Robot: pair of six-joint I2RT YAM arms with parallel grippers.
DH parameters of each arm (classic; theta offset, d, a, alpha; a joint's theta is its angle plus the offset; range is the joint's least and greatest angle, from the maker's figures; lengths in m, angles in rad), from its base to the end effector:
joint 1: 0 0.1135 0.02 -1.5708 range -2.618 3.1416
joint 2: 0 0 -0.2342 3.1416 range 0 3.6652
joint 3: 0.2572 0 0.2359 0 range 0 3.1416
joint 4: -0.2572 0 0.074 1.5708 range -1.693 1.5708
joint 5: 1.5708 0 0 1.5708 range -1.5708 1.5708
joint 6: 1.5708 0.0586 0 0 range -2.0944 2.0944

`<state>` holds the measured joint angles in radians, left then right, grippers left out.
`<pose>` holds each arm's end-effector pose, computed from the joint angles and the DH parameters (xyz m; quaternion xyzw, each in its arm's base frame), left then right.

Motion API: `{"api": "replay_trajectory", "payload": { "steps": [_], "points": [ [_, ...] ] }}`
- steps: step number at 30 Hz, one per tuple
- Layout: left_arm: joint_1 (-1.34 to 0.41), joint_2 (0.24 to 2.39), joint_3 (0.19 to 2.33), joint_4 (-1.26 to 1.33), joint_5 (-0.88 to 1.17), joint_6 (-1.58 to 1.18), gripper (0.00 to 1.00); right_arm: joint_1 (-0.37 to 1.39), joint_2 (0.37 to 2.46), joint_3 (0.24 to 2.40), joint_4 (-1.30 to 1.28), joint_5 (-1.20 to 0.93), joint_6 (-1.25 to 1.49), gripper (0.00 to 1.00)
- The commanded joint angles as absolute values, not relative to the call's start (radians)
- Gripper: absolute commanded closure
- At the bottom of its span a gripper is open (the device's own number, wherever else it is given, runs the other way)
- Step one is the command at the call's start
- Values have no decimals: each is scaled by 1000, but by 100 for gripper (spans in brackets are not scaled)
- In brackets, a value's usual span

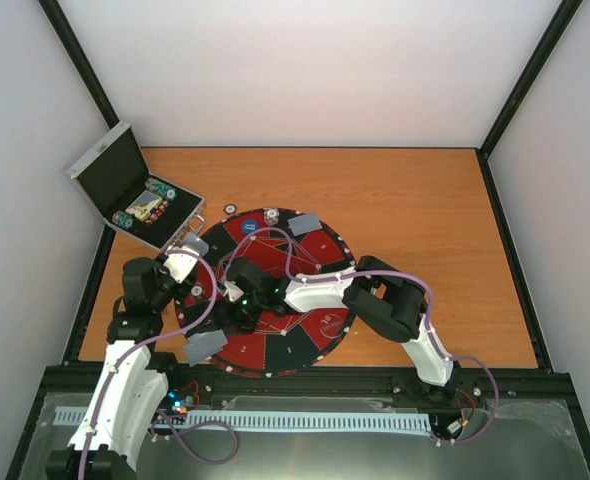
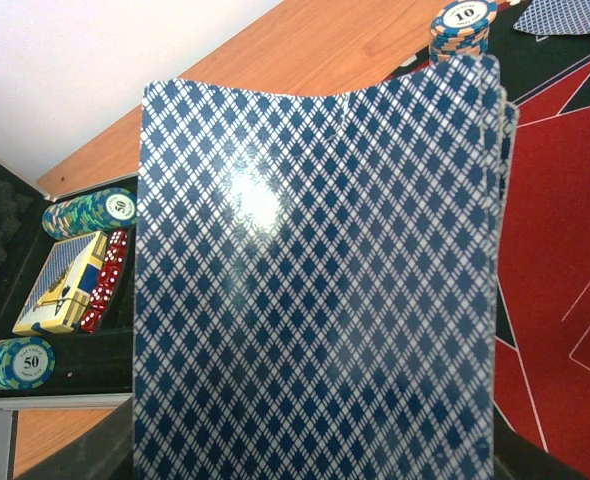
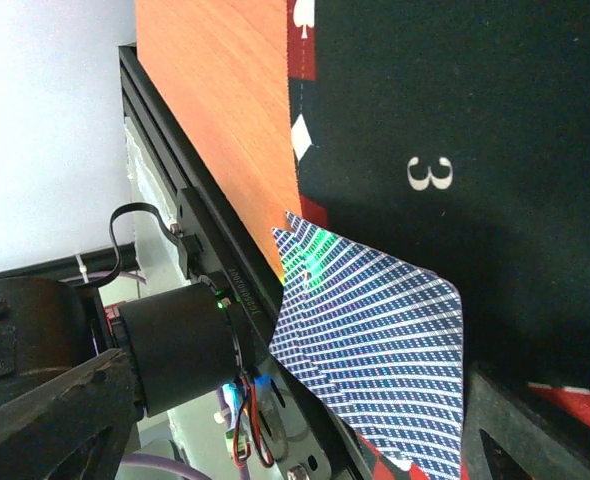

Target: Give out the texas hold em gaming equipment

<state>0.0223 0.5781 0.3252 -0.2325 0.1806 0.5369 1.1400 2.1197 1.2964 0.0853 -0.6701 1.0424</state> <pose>0.1764 -0.0066 0.1811 0.2621 0.8129 0.0677 0.5157 0.1465 0.4059 0.1061 0.1750 -0.8562 -0.4776 0.0905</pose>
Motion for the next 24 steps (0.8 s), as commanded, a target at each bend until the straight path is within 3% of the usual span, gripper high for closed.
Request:
{"api": "replay_trajectory", "payload": {
  "steps": [1, 2, 3, 4, 24],
  "points": [
    [30, 561, 348, -207, 199, 535, 47, 1152, 2120, 1318, 51, -668, 1018, 12],
    [29, 560, 348, -208, 200, 535, 47, 1152, 2117, 1318, 44, -664, 1014, 12],
    [29, 559, 348, -207, 200, 535, 47, 1153, 2114, 1321, 37, -659, 1009, 3],
    [29, 558, 349, -208, 201, 533, 47, 1152, 2111, 1324, 24, -652, 1004, 0],
    [29, 571, 369, -210, 227, 530, 47, 1085, 1896, 1265, -81, -469, 820, 0]
  ]
}}
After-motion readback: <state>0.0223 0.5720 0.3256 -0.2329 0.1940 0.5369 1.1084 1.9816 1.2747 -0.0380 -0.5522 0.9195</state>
